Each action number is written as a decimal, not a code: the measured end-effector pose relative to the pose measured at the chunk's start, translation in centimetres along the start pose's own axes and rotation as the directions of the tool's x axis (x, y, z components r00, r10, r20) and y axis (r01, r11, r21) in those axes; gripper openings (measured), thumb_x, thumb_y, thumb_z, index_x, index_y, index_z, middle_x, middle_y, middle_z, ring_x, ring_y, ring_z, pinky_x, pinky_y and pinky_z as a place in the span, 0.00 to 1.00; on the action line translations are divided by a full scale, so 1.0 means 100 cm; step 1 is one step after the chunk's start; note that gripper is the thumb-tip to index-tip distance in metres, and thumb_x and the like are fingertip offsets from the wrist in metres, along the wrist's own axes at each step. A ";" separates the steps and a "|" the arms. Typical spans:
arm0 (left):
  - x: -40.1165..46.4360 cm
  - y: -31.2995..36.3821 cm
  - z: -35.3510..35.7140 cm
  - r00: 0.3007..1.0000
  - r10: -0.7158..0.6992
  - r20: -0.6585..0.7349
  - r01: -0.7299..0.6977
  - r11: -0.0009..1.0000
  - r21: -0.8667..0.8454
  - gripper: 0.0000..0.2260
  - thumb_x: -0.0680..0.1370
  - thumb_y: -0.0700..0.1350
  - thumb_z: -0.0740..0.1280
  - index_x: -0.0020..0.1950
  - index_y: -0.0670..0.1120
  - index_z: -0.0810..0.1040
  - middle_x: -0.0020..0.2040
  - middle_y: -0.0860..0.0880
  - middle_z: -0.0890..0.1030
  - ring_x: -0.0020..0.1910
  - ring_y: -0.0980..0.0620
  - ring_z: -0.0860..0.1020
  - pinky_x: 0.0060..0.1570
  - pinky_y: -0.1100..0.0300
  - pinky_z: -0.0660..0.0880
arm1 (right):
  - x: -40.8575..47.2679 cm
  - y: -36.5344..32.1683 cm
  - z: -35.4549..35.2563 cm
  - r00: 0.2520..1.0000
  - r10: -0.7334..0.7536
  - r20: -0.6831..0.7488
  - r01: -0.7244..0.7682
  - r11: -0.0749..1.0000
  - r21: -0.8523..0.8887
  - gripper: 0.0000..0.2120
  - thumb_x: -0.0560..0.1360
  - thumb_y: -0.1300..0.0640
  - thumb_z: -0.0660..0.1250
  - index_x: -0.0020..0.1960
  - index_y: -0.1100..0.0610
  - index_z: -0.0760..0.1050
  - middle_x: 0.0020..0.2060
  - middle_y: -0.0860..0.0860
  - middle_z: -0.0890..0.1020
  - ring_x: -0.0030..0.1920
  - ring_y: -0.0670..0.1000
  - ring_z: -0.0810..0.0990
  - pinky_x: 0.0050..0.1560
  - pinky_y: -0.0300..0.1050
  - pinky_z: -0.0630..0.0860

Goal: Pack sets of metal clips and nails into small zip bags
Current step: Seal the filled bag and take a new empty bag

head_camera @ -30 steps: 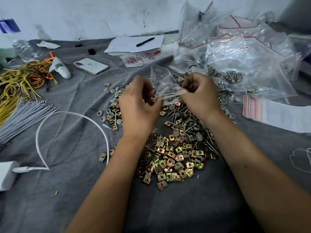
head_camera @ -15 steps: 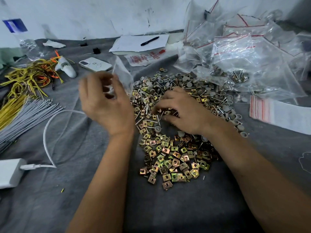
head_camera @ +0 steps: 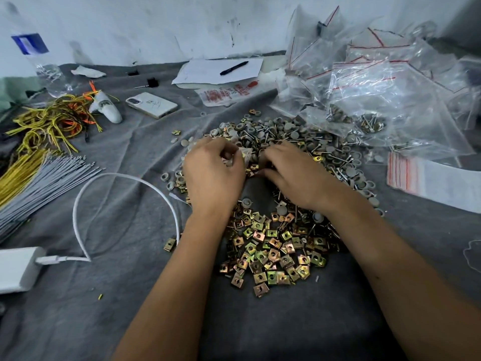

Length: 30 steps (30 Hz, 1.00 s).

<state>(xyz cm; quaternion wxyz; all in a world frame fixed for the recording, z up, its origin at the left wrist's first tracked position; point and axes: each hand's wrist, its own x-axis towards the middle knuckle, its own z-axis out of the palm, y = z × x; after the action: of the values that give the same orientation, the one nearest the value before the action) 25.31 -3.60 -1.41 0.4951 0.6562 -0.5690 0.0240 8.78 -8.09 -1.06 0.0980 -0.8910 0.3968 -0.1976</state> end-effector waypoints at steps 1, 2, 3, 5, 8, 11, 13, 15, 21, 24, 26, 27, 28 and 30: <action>0.000 0.000 0.001 1.000 -0.029 0.013 0.029 0.999 -0.037 0.04 0.74 0.42 0.71 0.42 0.46 0.86 0.40 0.51 0.84 0.42 0.49 0.80 0.47 0.51 0.77 | 0.000 0.000 -0.001 0.997 0.033 -0.077 -0.024 0.993 0.117 0.04 0.82 0.55 0.66 0.55 0.55 0.76 0.46 0.44 0.76 0.47 0.44 0.75 0.50 0.41 0.73; 0.000 0.000 0.002 0.998 -0.051 0.026 0.052 0.996 -0.070 0.04 0.74 0.41 0.71 0.42 0.46 0.86 0.38 0.51 0.84 0.40 0.51 0.80 0.46 0.51 0.78 | 0.000 -0.001 -0.003 0.986 0.058 -0.158 -0.023 0.977 0.214 0.02 0.81 0.57 0.67 0.53 0.55 0.77 0.42 0.43 0.77 0.43 0.41 0.76 0.45 0.36 0.72; 0.000 0.002 0.002 0.997 -0.069 0.040 0.073 0.992 -0.103 0.04 0.74 0.41 0.72 0.42 0.46 0.86 0.37 0.52 0.83 0.38 0.53 0.80 0.44 0.53 0.78 | 0.000 -0.001 -0.005 0.971 0.065 -0.229 -0.002 0.964 0.267 0.02 0.80 0.59 0.69 0.52 0.56 0.78 0.41 0.43 0.79 0.41 0.39 0.77 0.42 0.33 0.71; -0.001 0.006 0.004 0.992 -0.102 0.070 0.113 0.978 -0.177 0.04 0.75 0.41 0.73 0.42 0.48 0.87 0.36 0.55 0.83 0.35 0.60 0.78 0.40 0.59 0.77 | 0.000 -0.003 -0.007 0.954 0.042 -0.296 0.049 0.955 0.292 0.02 0.78 0.61 0.73 0.50 0.57 0.82 0.43 0.46 0.82 0.43 0.41 0.80 0.45 0.31 0.72; -0.003 0.009 0.007 0.987 -0.127 0.099 0.148 0.958 -0.247 0.06 0.75 0.39 0.73 0.41 0.50 0.86 0.35 0.57 0.82 0.32 0.62 0.78 0.34 0.70 0.70 | -0.001 -0.005 -0.007 0.949 -0.012 -0.316 0.109 0.950 0.294 0.06 0.76 0.63 0.74 0.52 0.58 0.85 0.46 0.47 0.84 0.47 0.43 0.81 0.51 0.29 0.72; -0.003 0.010 0.007 0.976 -0.189 0.110 0.215 0.920 -0.327 0.08 0.75 0.38 0.74 0.40 0.50 0.85 0.32 0.56 0.82 0.30 0.62 0.77 0.32 0.70 0.69 | 0.000 -0.004 -0.005 0.957 0.013 -0.289 0.076 0.953 0.293 0.08 0.75 0.64 0.75 0.54 0.58 0.85 0.47 0.49 0.85 0.46 0.44 0.82 0.50 0.34 0.77; -0.002 0.011 0.007 0.969 -0.221 0.113 0.247 0.900 -0.360 0.07 0.76 0.39 0.74 0.40 0.49 0.85 0.31 0.55 0.81 0.28 0.62 0.76 0.30 0.69 0.70 | 0.000 -0.004 -0.004 0.954 0.090 -0.286 0.014 0.939 0.343 0.07 0.74 0.63 0.77 0.52 0.58 0.83 0.44 0.50 0.85 0.43 0.45 0.83 0.47 0.39 0.81; -0.002 0.012 0.007 0.964 -0.235 0.127 0.266 0.886 -0.379 0.06 0.77 0.39 0.74 0.41 0.48 0.86 0.32 0.53 0.82 0.29 0.59 0.77 0.30 0.66 0.72 | -0.001 -0.004 -0.003 0.937 0.125 -0.325 0.005 0.928 0.372 0.08 0.72 0.63 0.78 0.47 0.57 0.81 0.39 0.48 0.84 0.39 0.43 0.82 0.41 0.36 0.80; -0.001 0.013 0.005 0.958 -0.242 0.151 0.284 0.854 -0.435 0.06 0.77 0.39 0.74 0.41 0.48 0.85 0.30 0.53 0.81 0.28 0.57 0.77 0.30 0.63 0.74 | 0.000 -0.009 -0.002 0.893 0.083 -0.443 0.062 0.951 0.303 0.06 0.70 0.59 0.80 0.45 0.57 0.87 0.39 0.48 0.84 0.37 0.37 0.78 0.40 0.28 0.70; 0.000 0.010 0.005 0.960 -0.244 0.137 0.280 0.840 -0.465 0.07 0.77 0.39 0.74 0.41 0.49 0.85 0.28 0.56 0.80 0.27 0.58 0.76 0.29 0.63 0.73 | 0.000 -0.010 0.000 0.888 0.079 -0.452 0.072 0.949 0.307 0.07 0.72 0.59 0.79 0.49 0.57 0.87 0.42 0.49 0.86 0.40 0.40 0.81 0.43 0.34 0.76; 0.002 0.007 0.004 0.959 -0.261 0.113 0.283 0.828 -0.484 0.07 0.76 0.39 0.74 0.41 0.49 0.86 0.28 0.57 0.79 0.27 0.59 0.75 0.30 0.63 0.72 | 0.000 -0.012 0.000 0.900 0.043 -0.434 0.100 0.949 0.300 0.08 0.73 0.60 0.78 0.53 0.57 0.87 0.46 0.50 0.87 0.46 0.44 0.84 0.50 0.39 0.80; 0.003 0.005 0.004 0.955 -0.281 0.095 0.290 0.820 -0.493 0.06 0.76 0.40 0.74 0.41 0.50 0.86 0.28 0.57 0.80 0.28 0.60 0.75 0.31 0.63 0.72 | -0.001 -0.013 0.001 0.908 0.033 -0.418 0.104 0.948 0.301 0.10 0.73 0.61 0.77 0.54 0.57 0.87 0.48 0.50 0.88 0.48 0.44 0.85 0.52 0.39 0.80; 0.004 0.003 0.004 0.949 -0.305 0.076 0.301 0.810 -0.503 0.06 0.75 0.40 0.74 0.41 0.50 0.86 0.29 0.57 0.81 0.29 0.60 0.76 0.32 0.62 0.72 | -0.001 -0.014 0.001 0.915 0.035 -0.403 0.101 0.945 0.312 0.11 0.74 0.62 0.77 0.56 0.57 0.86 0.49 0.49 0.88 0.49 0.43 0.85 0.54 0.39 0.81; 0.006 -0.001 0.003 0.936 -0.351 0.029 0.314 0.795 -0.518 0.05 0.75 0.40 0.74 0.41 0.50 0.86 0.31 0.55 0.83 0.30 0.59 0.77 0.33 0.61 0.74 | -0.001 -0.014 0.001 0.915 0.063 -0.399 0.093 0.928 0.360 0.12 0.73 0.62 0.77 0.57 0.56 0.85 0.47 0.48 0.87 0.47 0.41 0.85 0.51 0.37 0.81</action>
<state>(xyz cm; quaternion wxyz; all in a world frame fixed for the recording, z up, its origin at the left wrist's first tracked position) 25.47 -4.23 -1.28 0.6680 0.5881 -0.4129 -0.1936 9.69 -7.03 -0.70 0.1792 -0.7993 0.3567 -0.4491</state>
